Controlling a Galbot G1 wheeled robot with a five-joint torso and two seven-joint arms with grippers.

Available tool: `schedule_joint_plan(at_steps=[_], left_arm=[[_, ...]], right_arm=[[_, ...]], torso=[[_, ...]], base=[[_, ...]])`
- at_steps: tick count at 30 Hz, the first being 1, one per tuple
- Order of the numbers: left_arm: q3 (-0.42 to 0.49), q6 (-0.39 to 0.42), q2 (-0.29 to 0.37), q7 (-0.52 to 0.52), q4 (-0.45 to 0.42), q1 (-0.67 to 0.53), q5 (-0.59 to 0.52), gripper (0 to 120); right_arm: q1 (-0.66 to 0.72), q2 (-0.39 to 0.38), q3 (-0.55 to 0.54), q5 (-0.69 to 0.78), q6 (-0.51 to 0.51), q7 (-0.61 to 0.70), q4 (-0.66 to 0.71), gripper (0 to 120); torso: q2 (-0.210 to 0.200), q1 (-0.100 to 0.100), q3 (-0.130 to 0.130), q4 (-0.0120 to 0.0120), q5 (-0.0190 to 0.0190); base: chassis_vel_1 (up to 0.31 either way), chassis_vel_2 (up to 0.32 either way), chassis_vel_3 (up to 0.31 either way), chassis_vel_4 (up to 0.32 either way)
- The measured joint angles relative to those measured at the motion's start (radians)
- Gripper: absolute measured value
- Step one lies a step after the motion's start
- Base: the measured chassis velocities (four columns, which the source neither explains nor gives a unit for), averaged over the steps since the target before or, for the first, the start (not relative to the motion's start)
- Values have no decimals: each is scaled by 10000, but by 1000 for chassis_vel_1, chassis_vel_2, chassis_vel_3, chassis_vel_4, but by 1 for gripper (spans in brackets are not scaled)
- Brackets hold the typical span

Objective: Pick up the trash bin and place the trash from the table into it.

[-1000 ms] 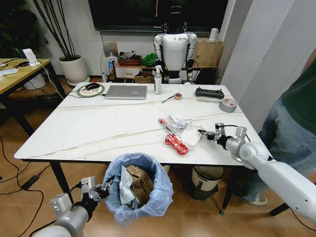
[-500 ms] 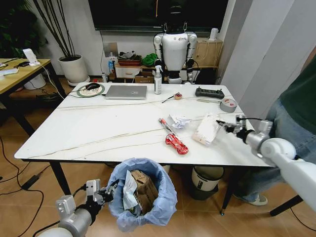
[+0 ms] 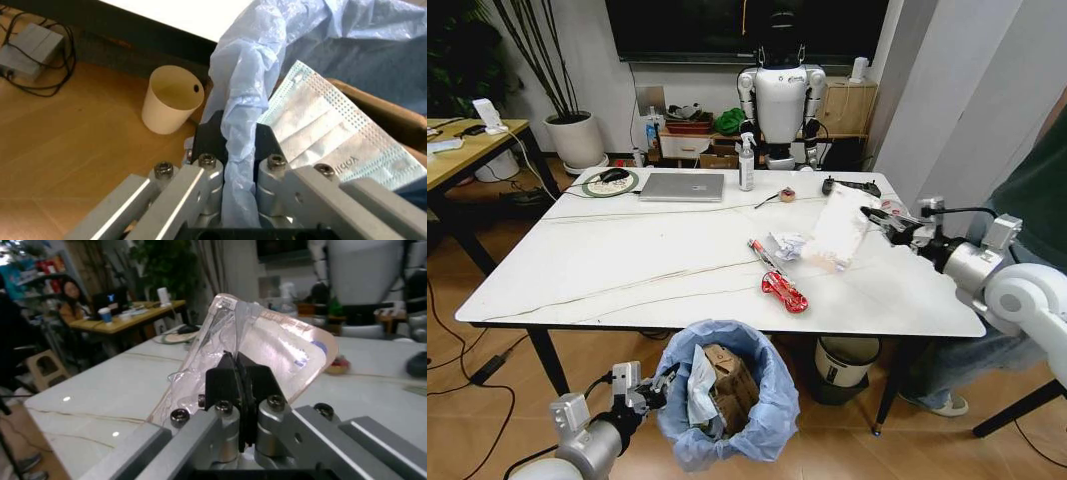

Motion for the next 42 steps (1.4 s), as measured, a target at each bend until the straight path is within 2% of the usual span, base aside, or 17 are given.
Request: schedule_joint_plan(at_steps=[2, 9, 13, 16, 21, 32, 42], left_arm=[[-68, 0, 3, 3, 62, -15, -68, 2], [-121, 45, -50, -38, 94, -78, -230, 2], [-150, 82, -53, -78, 85, -104, -319, 2], [-199, 116, -73, -115, 64, -84, -401, 2], [-209, 128, -168, -122, 54, -91, -410, 2], [-260, 154, -213, -149, -5, -73, -487, 2], [-162, 208, -321, -282, -6, -198, -615, 2]], right_arm=[[112, -39, -417, 91, 243, 134, 741, 0], [318, -176, -1592, -4, 1047, 194, 2034, 0], [423, -141, -1944, -113, 1360, 161, 2116, 0], [468, -61, -2586, -315, 2156, -113, 2042, 0], [248, 28, -3078, -878, 2654, -385, 2047, 0], [104, 134, -3536, -1381, 3013, -545, 2059, 0], [-81, 575, -4211, -2398, 3143, -558, 1974, 0]], torso=[[0, 0, 0, 1, -1], [0, 0, 0, 1, -2], [0, 0, 0, -1, 0], [0, 0, 0, 1, 1], [0, 0, 0, -1, 2], [0, 0, 0, 0, -1], [0, 0, 2, 0, 0]], base=[[0, 0, 0, 0], [0, 0, 0, 0], [0, 0, 0, 0], [0, 0, 0, 0], [0, 0, 0, 0], [0, 0, 0, 0], [0, 0, 0, 0]])
